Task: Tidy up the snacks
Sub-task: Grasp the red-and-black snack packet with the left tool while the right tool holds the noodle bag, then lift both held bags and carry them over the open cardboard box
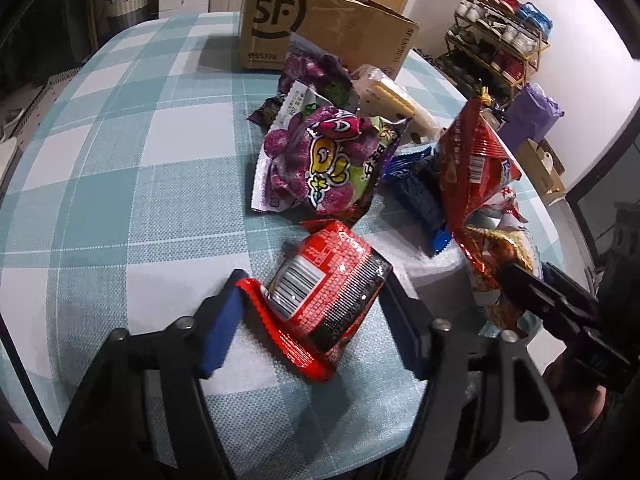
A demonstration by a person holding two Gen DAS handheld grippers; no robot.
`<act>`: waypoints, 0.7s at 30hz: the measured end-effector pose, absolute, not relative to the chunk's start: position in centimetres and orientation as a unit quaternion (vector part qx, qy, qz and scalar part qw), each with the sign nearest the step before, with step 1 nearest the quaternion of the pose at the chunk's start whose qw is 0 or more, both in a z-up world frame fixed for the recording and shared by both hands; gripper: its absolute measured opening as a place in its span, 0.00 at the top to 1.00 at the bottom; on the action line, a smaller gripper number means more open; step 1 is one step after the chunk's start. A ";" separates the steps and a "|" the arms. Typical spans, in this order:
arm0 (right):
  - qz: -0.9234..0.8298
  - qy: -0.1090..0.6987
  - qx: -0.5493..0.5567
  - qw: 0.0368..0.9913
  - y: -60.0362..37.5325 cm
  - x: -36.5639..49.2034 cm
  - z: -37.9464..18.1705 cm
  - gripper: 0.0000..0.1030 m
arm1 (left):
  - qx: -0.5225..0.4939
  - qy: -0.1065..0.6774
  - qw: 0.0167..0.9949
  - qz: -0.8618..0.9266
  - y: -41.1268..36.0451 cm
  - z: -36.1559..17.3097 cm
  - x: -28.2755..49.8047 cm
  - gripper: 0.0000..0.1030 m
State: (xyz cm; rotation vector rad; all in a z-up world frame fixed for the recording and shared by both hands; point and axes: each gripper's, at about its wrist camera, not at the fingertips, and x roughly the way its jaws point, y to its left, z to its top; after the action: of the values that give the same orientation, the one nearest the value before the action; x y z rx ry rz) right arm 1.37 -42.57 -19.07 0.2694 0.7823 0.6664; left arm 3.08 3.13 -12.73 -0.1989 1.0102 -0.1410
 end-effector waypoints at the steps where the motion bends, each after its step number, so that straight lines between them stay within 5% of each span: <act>1: 0.317 0.373 0.128 0.862 -42.6 1.4 -19.1 0.44 | -0.095 0.482 0.869 -0.069 3.0 -12.7 3.0 0.41; 7: 0.316 0.374 0.129 0.863 -42.5 1.4 -19.1 0.44 | -0.103 0.471 0.872 -0.090 3.0 -12.6 2.5 0.55; 21: 0.322 0.361 0.115 0.868 -41.9 1.1 -17.8 0.44 | -0.115 0.458 0.876 -0.103 3.8 -11.3 1.6 0.56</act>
State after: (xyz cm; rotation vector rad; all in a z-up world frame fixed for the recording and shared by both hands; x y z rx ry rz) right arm 1.12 -41.89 -17.76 0.2417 0.7549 0.6740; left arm 1.64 3.78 -11.30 -0.2404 0.9555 -0.2149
